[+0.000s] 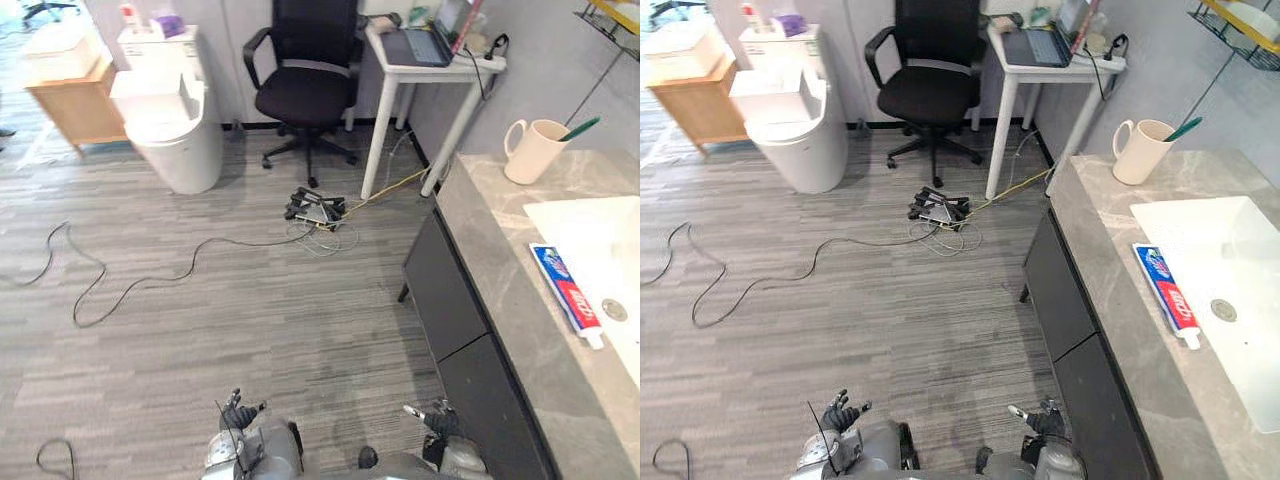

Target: Organize washtable

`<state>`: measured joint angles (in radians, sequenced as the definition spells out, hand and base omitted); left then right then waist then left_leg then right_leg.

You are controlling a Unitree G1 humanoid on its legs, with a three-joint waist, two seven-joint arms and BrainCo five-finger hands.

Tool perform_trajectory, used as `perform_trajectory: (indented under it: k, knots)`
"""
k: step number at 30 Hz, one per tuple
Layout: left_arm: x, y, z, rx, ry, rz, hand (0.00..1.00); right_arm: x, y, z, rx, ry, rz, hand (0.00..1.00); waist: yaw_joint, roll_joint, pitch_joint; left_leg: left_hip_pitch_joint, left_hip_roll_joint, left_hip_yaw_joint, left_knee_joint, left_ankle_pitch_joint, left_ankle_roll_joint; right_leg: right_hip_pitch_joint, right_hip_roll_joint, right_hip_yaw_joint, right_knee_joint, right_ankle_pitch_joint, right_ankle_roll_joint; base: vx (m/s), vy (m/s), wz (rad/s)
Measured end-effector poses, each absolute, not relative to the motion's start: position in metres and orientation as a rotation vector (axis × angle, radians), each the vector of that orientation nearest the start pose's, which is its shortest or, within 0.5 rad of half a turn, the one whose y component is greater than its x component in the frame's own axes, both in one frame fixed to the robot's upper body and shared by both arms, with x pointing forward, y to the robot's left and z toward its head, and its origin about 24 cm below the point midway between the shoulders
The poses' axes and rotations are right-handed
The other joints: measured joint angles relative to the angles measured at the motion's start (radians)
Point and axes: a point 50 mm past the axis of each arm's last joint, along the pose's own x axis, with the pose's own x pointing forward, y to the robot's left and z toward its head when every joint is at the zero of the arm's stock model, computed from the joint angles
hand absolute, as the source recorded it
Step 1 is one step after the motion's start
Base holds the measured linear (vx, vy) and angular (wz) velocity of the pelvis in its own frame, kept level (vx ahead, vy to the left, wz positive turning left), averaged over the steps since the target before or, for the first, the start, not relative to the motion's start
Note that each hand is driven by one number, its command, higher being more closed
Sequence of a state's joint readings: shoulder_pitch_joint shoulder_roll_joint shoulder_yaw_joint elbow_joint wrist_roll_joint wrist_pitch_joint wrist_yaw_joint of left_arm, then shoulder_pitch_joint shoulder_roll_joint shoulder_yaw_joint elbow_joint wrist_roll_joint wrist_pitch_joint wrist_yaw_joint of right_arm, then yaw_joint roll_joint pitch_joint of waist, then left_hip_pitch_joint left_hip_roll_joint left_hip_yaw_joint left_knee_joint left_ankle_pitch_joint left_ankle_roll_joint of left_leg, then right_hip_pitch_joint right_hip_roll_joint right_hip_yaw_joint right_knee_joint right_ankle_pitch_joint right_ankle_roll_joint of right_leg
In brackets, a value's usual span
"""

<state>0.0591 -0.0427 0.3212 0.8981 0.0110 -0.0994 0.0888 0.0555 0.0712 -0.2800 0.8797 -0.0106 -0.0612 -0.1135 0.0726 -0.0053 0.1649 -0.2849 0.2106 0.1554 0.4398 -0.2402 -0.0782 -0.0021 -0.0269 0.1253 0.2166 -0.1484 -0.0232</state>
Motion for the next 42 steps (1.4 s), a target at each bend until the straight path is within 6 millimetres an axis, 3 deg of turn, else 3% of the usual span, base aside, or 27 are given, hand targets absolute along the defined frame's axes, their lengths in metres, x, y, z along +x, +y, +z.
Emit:
perform_trajectory:
  k: [1,3,4,6,8,10,13,15,17,19,21,23,24,25,26,27,28,29,30,32,34,36,37,38,39,40,42]
  knots:
    - [0.125,0.191,-0.145,-0.123,0.892,0.399,0.0,0.137,-0.171,-0.143,0.12,0.891,-0.338,0.0,-0.001,0.002,-0.004,0.028,0.006,0.055,-0.044,0.158,0.022,0.005,-0.019,0.052,-0.017,-0.016,0.064,0.35,0.523,-1.61]
    - [0.123,0.196,-0.146,-0.11,0.903,0.414,0.0,0.136,-0.166,-0.144,0.105,0.906,-0.303,0.0,0.0,-0.012,-0.012,0.057,0.01,0.142,-0.061,0.134,0.02,-0.007,-0.03,0.064,-0.035,0.027,0.085,0.21,0.33,-1.42]
    - [0.121,0.198,-0.147,-0.099,0.909,0.423,0.0,0.136,-0.166,-0.144,0.086,0.907,-0.301,0.0,0.005,-0.019,-0.016,0.087,0.023,0.234,-0.059,0.112,0.047,-0.026,-0.027,0.051,-0.048,0.081,0.084,0.19,0.369,-1.84]
    - [0.121,0.199,-0.148,-0.089,0.919,0.416,0.0,0.14,-0.166,-0.143,0.08,0.896,-0.294,0.0,0.009,-0.032,-0.025,0.12,0.036,0.317,-0.054,0.095,0.063,-0.044,-0.03,0.04,-0.063,0.127,0.094,0.12,0.281,-1.52]
    - [0.121,0.201,-0.149,-0.07,0.939,0.401,0.0,0.138,-0.165,-0.144,0.077,0.907,-0.289,0.0,0.009,-0.038,-0.034,0.165,0.041,0.384,-0.054,0.094,0.065,-0.095,-0.03,0.018,-0.058,0.192,0.069,0.03,0.155,-1.69]
    - [0.121,0.2,-0.149,-0.063,0.94,0.393,0.0,0.131,-0.163,-0.148,0.078,0.937,-0.285,0.0,0.021,-0.044,-0.037,0.208,0.03,0.387,-0.066,0.094,0.065,-0.121,-0.036,-0.025,-0.028,0.205,0.058,0.02,0.061,-1.71]
    - [0.125,0.196,-0.15,-0.059,0.942,0.37,0.0,0.127,-0.164,-0.15,0.073,0.954,-0.276,0.0,0.006,-0.041,-0.041,0.245,-0.008,0.336,-0.098,0.088,0.056,-0.146,-0.052,-0.112,-0.048,0.209,0.058,0.01,-0.057,-1.19]
    - [0.129,0.194,-0.149,-0.05,0.938,0.353,0.0,0.131,-0.162,-0.149,0.069,0.942,-0.26,0.0,-0.002,-0.031,-0.041,0.257,0.005,0.34,-0.11,0.048,0.007,-0.189,-0.034,-0.127,-0.053,0.212,0.063,-0.03,-0.119,-1.36]
    - [0.134,0.193,-0.147,-0.033,0.927,0.327,0.0,0.135,-0.158,-0.148,0.064,0.935,-0.239,0.0,-0.005,-0.038,-0.037,0.254,0.017,0.363,-0.109,0.024,-0.003,-0.223,-0.019,-0.144,-0.05,0.212,0.063,-0.08,-0.135,-1.07]
    - [0.143,0.182,-0.146,-0.029,0.915,0.263,0.0,0.137,-0.16,-0.146,0.054,0.924,-0.237,0.0,-0.033,-0.039,-0.038,0.256,0.017,0.371,-0.108,0.023,-0.006,-0.229,-0.023,-0.186,-0.053,0.206,0.056,-0.12,-0.159,-0.26]
    - [0.146,0.168,-0.146,-0.039,0.909,0.217,0.0,0.135,-0.166,-0.147,0.042,0.926,-0.249,0.0,-0.043,-0.034,-0.04,0.276,0.013,0.362,-0.128,0.023,-0.018,-0.227,-0.024,-0.199,-0.033,0.189,0.038,-0.09,-0.087,0.11]
    - [0.14,0.16,-0.149,-0.046,0.927,0.199,0.0,0.13,-0.171,-0.148,0.048,0.933,-0.272,0.0,-0.053,-0.032,-0.044,0.308,0.0,0.322,-0.158,0.025,-0.022,-0.221,-0.025,-0.217,0.018,0.132,0.028,-0.05,-0.117,0.18]
    - [0.136,0.161,-0.149,-0.049,0.932,0.2,0.0,0.126,-0.174,-0.147,0.048,0.932,-0.287,0.0,-0.06,-0.019,-0.054,0.317,0.014,0.306,-0.162,0.018,-0.046,-0.209,-0.02,-0.247,0.027,0.111,0.021,0.07,-0.171,0.24]
    - [0.133,0.16,-0.15,-0.059,0.932,0.201,0.0,0.119,-0.178,-0.149,0.043,0.947,-0.301,0.0,-0.054,-0.021,-0.077,0.33,0.039,0.304,-0.142,0.03,-0.084,-0.187,-0.007,-0.278,0.025,0.082,0.014,0.13,-0.153,0.19]
    - [0.131,0.166,-0.149,-0.057,0.926,0.223,0.0,0.117,-0.179,-0.149,0.041,0.95,-0.304,0.0,-0.05,-0.007,-0.078,0.304,0.07,0.268,-0.037,0.027,-0.09,-0.176,0.006,-0.293,0.032,0.077,0.01,0.13,-0.13,0.03]
    - [0.132,0.168,-0.148,-0.059,0.919,0.229,0.0,0.119,-0.18,-0.149,0.038,0.946,-0.304,0.0,-0.05,0.0,-0.076,0.255,0.101,0.233,0.066,0.028,-0.085,-0.173,0.018,-0.294,0.042,0.067,0.001,0.12,-0.137,-0.17]
    - [0.133,0.168,-0.147,-0.063,0.906,0.234,0.0,0.118,-0.182,-0.149,0.035,0.953,-0.31,0.0,-0.043,0.008,-0.077,0.177,0.137,0.171,0.237,0.078,-0.064,-0.157,0.033,-0.287,0.039,0.061,-0.005,0.16,-0.144,-0.38]
    - [0.133,0.17,-0.146,-0.061,0.903,0.239,0.0,0.117,-0.185,-0.149,0.03,0.951,-0.319,0.0,-0.031,0.013,-0.071,0.127,0.155,0.137,0.345,0.13,-0.069,-0.128,0.04,-0.265,0.029,0.057,-0.012,0.19,-0.113,-0.45]
    - [0.133,0.171,-0.146,-0.06,0.903,0.242,0.0,0.116,-0.187,-0.149,0.026,0.952,-0.322,0.0,-0.031,0.014,-0.069,0.112,0.156,0.127,0.377,0.119,-0.067,-0.119,0.042,-0.257,0.023,0.056,-0.013,0.21,-0.027,-0.39]
    - [0.131,0.165,-0.147,-0.079,0.91,0.241,0.0,0.115,-0.192,-0.149,0.026,0.956,-0.345,0.0,-0.029,0.032,-0.072,0.103,0.133,0.129,0.349,0.06,-0.041,-0.068,0.039,-0.228,-0.017,0.056,-0.014,0.17,0.032,-0.27]
    - [0.13,0.164,-0.147,-0.084,0.905,0.242,0.0,0.115,-0.191,-0.149,0.031,0.958,-0.345,0.0,-0.026,0.031,-0.071,0.103,0.085,0.144,0.209,0.046,-0.019,-0.035,0.026,-0.202,-0.049,0.055,-0.013,0.18,0.092,-0.24]
    - [0.131,0.163,-0.146,-0.086,0.899,0.243,0.0,0.114,-0.191,-0.15,0.03,0.965,-0.345,0.0,0.0,0.036,-0.072,0.105,-0.016,0.053,-0.118,0.063,-0.031,-0.036,0.006,-0.137,-0.058,0.039,0.014,0.25,0.291,-0.75]
    - [0.131,0.165,-0.146,-0.086,0.897,0.25,0.0,0.114,-0.19,-0.15,0.028,0.966,-0.341,0.0,0.003,0.037,-0.072,0.11,-0.036,0.015,-0.166,0.119,-0.029,-0.035,0.003,-0.113,-0.058,0.03,0.032,0.33,0.416,-0.98]
    - [0.127,0.168,-0.148,-0.085,0.908,0.26,0.0,0.114,-0.188,-0.151,0.033,0.97,-0.341,0.0,0.003,0.032,-0.082,0.137,-0.058,0.034,-0.177,0.131,0.006,-0.031,-0.017,-0.092,-0.068,0.032,0.059,0.26,0.292,-0.61]
    - [0.126,0.171,-0.148,-0.079,0.913,0.264,0.0,0.113,-0.186,-0.151,0.039,0.973,-0.34,0.0,-0.002,0.029,-0.084,0.137,-0.062,0.056,-0.177,0.122,0.018,-0.024,-0.028,-0.093,-0.078,0.036,0.066,0.31,0.271,-0.49]
    - [0.127,0.174,-0.147,-0.068,0.907,0.267,0.0,0.11,-0.182,-0.152,0.05,0.982,-0.334,0.0,-0.001,-0.002,-0.093,0.139,-0.074,0.083,-0.161,0.103,0.041,-0.021,-0.051,-0.092,-0.087,0.051,0.088,0.26,0.197,-0.4]
    - [0.128,0.175,-0.148,-0.062,0.914,0.259,0.0,0.108,-0.179,-0.154,0.056,0.993,-0.333,0.0,0.001,-0.014,-0.097,0.164,-0.096,0.12,-0.155,0.069,0.059,-0.024,-0.077,-0.093,-0.068,0.054,0.095,0.32,0.252,-0.5]
